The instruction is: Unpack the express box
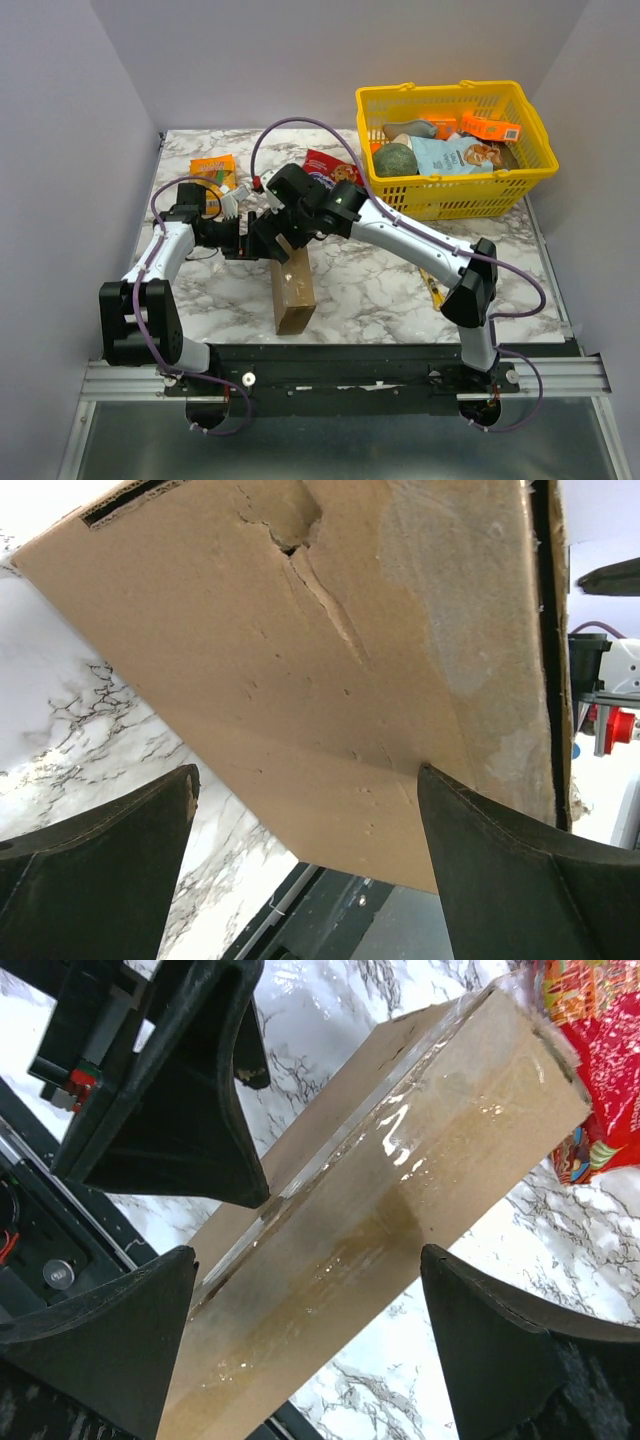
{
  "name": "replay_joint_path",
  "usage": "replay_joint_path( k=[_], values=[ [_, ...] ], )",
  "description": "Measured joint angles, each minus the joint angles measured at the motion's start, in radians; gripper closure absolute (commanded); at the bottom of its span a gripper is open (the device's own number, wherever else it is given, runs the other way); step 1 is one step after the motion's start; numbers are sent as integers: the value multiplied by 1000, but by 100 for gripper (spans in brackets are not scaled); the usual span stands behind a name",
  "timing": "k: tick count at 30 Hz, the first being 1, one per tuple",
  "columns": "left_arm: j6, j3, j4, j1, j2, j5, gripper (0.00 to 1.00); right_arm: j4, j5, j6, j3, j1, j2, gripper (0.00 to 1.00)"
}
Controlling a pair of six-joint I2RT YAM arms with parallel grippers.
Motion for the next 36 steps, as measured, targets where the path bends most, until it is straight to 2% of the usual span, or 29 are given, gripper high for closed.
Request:
replay_joint_path(
  k=[11, 19, 23, 27, 30, 36],
  values=[
    [-7, -3, 14, 0, 2, 3, 1, -3, 15, 2, 0, 0, 9, 0],
    [-7, -6, 21, 0, 2, 2, 1, -11, 119, 1, -63, 2, -18, 0],
    [-7, -7, 28, 0, 9, 2, 1, -22, 111, 19, -90, -14, -23, 12],
    [-7, -7, 29, 0, 18, 2, 1, -21, -6, 5, -68, -42, -4, 32],
    [-6, -7, 26, 0, 31, -1, 1, -11, -71, -11, -20, -39, 29, 34],
    [31, 18, -14, 8, 92, -1, 1, -5, -107, -48, -13, -39, 31, 34]
  ],
)
